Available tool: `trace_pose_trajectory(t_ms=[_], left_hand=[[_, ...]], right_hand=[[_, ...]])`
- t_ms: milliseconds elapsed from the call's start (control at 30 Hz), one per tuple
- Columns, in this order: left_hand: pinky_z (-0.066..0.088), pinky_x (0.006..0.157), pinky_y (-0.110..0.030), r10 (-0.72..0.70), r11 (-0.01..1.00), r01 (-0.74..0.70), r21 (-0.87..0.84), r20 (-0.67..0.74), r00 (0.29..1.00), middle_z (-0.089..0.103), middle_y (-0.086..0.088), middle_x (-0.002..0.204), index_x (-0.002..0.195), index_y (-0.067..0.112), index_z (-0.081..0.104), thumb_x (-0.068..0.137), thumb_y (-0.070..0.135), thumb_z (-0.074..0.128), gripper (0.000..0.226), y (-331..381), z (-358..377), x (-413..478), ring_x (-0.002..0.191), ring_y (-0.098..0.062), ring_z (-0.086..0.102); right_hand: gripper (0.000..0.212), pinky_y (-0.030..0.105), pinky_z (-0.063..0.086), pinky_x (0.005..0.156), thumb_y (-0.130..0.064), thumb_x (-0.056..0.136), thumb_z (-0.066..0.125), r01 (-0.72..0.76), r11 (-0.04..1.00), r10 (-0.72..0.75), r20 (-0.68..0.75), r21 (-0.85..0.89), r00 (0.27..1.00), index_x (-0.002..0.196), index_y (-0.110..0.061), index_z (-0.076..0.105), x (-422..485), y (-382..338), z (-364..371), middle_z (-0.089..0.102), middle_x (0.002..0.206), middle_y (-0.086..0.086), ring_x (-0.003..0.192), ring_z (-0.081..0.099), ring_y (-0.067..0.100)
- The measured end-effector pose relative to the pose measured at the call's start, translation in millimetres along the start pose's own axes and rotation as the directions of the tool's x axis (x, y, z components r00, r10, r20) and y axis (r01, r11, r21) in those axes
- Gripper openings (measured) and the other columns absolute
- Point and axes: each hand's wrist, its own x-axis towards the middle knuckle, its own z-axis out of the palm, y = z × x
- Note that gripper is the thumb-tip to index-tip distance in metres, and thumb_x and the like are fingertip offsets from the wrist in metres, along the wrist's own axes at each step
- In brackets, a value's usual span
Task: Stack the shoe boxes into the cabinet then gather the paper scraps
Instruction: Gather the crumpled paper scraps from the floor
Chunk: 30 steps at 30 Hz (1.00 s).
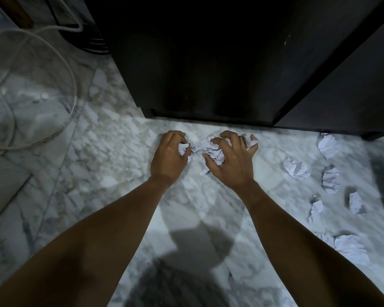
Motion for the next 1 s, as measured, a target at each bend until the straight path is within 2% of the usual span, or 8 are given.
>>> trace_pose_trajectory(t_ms=[167,300,433,500,567,700,867,1000], left_hand=[[0.045,0.088,-0.017,0.020,1.000,-0.020,-0.005,-0.004,1.000,0.059,0.006,0.113,0.096,0.015,0.062,0.085,0.011,0.071,0.015,0.6,-1.5,-0.2,0.107,-0.010,0.055],[0.040,0.089,-0.010,0.039,0.999,-0.039,-0.011,-0.001,0.999,0.059,0.004,0.113,0.099,0.014,0.064,0.082,0.007,0.072,0.020,0.4,-2.0,0.0,0.107,-0.009,0.054],[0.036,0.087,-0.003,0.019,1.000,-0.019,-0.014,0.007,1.000,0.058,0.005,0.113,0.099,0.014,0.064,0.081,0.007,0.073,0.021,0.4,-1.5,-0.3,0.104,-0.007,0.054],[0.037,0.086,-0.004,0.021,1.000,-0.021,-0.011,0.005,1.000,0.058,0.006,0.111,0.098,0.014,0.064,0.082,0.007,0.073,0.019,0.4,-1.3,-0.3,0.103,-0.008,0.055],[0.038,0.086,-0.005,0.035,0.999,-0.035,-0.007,0.002,0.999,0.059,0.005,0.110,0.097,0.013,0.064,0.082,0.007,0.073,0.018,0.2,-1.1,0.2,0.103,-0.010,0.055],[0.036,0.086,-0.003,0.034,0.999,-0.034,0.001,-0.003,0.999,0.060,0.004,0.109,0.095,0.013,0.064,0.081,0.007,0.073,0.017,0.9,-1.4,0.7,0.102,-0.010,0.055],[0.037,0.088,-0.006,0.041,0.999,-0.041,0.020,0.008,0.999,0.060,0.004,0.110,0.099,0.014,0.064,0.082,0.007,0.072,0.020,3.6,-3.6,0.0,0.106,-0.012,0.054],[0.048,0.087,-0.025,0.017,1.000,-0.019,0.025,0.070,0.997,0.058,0.003,0.114,0.104,0.011,0.063,0.071,-0.005,0.070,0.037,3.8,-7.0,-0.5,0.109,-0.017,0.054]], right_hand=[[0.083,0.056,0.042,0.095,-0.075,0.072,0.065,0.062,0.984,-0.064,0.005,0.167,0.998,0.138,-0.026,0.050,-2.7,4.2,-19.6,0.048,0.138,0.003,0.120,0.052,0.023],[0.076,0.037,0.058,0.067,-0.059,0.085,0.063,0.169,0.926,-0.187,0.022,0.338,0.982,0.145,-0.017,0.042,-1.9,14.8,-44.8,0.031,0.152,0.010,0.123,0.052,0.021],[0.076,0.024,0.050,0.058,-0.062,0.085,0.058,0.234,0.926,-0.265,0.066,0.296,0.962,0.146,-0.022,0.036,4.1,26.9,-56.7,0.026,0.156,0.009,0.121,0.053,0.019],[0.085,0.030,0.052,0.064,-0.071,0.079,0.059,0.232,0.936,-0.256,0.059,0.263,0.965,0.145,-0.023,0.037,3.8,35.3,-56.4,0.028,0.154,0.009,0.119,0.052,0.023],[0.100,0.045,0.053,0.085,-0.078,0.070,0.064,0.233,0.941,-0.262,0.094,0.244,0.960,0.148,-0.023,0.035,4.2,45.4,-50.6,0.025,0.156,0.009,0.129,0.043,0.028],[0.127,0.053,0.034,0.114,-0.082,0.056,0.071,0.048,0.936,-0.201,0.415,0.349,0.888,0.158,-0.032,0.014,3.2,47.3,-37.0,-0.006,0.165,0.000,0.152,0.009,0.024],[0.107,0.077,0.005,0.110,-0.097,0.065,0.038,0.152,0.983,-0.182,0.410,0.106,0.894,0.154,-0.047,0.007,4.9,5.7,-13.5,-0.005,0.166,0.003,0.152,0.000,0.038],[0.077,0.084,0.005,0.102,-0.084,0.083,0.029,0.203,0.978,-0.171,0.406,-0.038,0.898,0.152,-0.051,0.016,12.0,-15.9,2.0,0.005,0.166,-0.002,0.151,0.002,0.041]])
